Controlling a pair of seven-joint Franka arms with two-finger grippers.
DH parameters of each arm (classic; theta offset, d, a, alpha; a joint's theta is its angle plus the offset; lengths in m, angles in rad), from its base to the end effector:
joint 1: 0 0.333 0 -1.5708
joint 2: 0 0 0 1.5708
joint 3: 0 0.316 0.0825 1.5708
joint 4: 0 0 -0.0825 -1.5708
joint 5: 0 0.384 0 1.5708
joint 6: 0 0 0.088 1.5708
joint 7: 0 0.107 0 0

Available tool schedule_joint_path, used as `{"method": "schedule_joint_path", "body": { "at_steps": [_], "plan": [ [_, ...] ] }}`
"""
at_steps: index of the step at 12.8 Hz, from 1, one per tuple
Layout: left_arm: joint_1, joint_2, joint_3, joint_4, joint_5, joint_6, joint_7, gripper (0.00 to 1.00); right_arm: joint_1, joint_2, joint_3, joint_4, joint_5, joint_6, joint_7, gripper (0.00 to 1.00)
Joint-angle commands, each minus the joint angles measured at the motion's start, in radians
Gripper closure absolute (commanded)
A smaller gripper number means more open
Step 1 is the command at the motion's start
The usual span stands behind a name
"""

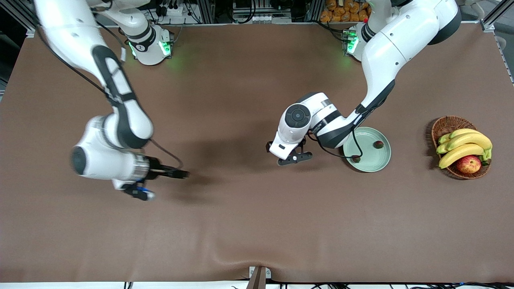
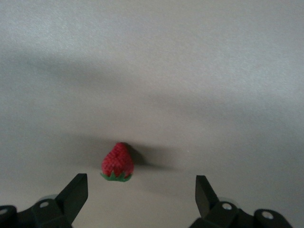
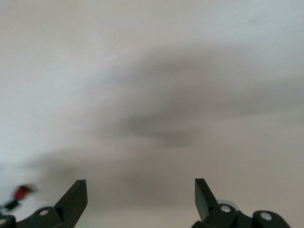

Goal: Collect all strawberries into plate
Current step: 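Grasp the third strawberry with the left gripper while the right gripper withdraws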

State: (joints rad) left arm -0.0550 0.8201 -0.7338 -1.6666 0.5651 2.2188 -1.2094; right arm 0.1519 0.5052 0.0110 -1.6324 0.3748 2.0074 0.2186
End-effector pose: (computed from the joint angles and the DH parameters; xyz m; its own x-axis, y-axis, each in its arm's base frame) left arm 0.5266 -0.4214 0.2158 0.9733 0.2171 -0.0745 0.2193 -0.9754 0.0228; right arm 0.6567 0.1292 0.3191 0.9547 -0.2008 -0.2197 -0.2578 -0.9269 -0.2726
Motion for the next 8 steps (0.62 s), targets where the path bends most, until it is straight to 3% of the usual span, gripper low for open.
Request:
{"method": "schedule_joint_path", "body": {
  "at_steps": [1, 3, 5, 8],
  "plan": [
    [0.009, -0.001, 0.008, -0.007, -0.007, -0.005, 0.045, 0.00, -0.052, -0.149, 0.021, -0.043, -0.122, -0.128, -0.007, 0.00],
    [0.007, 0.004, 0.013, -0.024, 0.002, -0.005, 0.054, 0.00, -0.080, -0.233, 0.021, -0.038, -0.172, -0.243, -0.007, 0.00],
    [0.000, 0.007, 0.025, -0.033, 0.002, -0.004, 0.079, 0.09, -0.097, -0.295, 0.023, -0.004, -0.256, -0.329, -0.011, 0.00],
    [0.000, 0.011, 0.031, -0.044, 0.004, -0.004, 0.085, 0.31, -0.135, -0.362, 0.023, 0.041, -0.332, -0.445, -0.091, 0.00]
  ]
}}
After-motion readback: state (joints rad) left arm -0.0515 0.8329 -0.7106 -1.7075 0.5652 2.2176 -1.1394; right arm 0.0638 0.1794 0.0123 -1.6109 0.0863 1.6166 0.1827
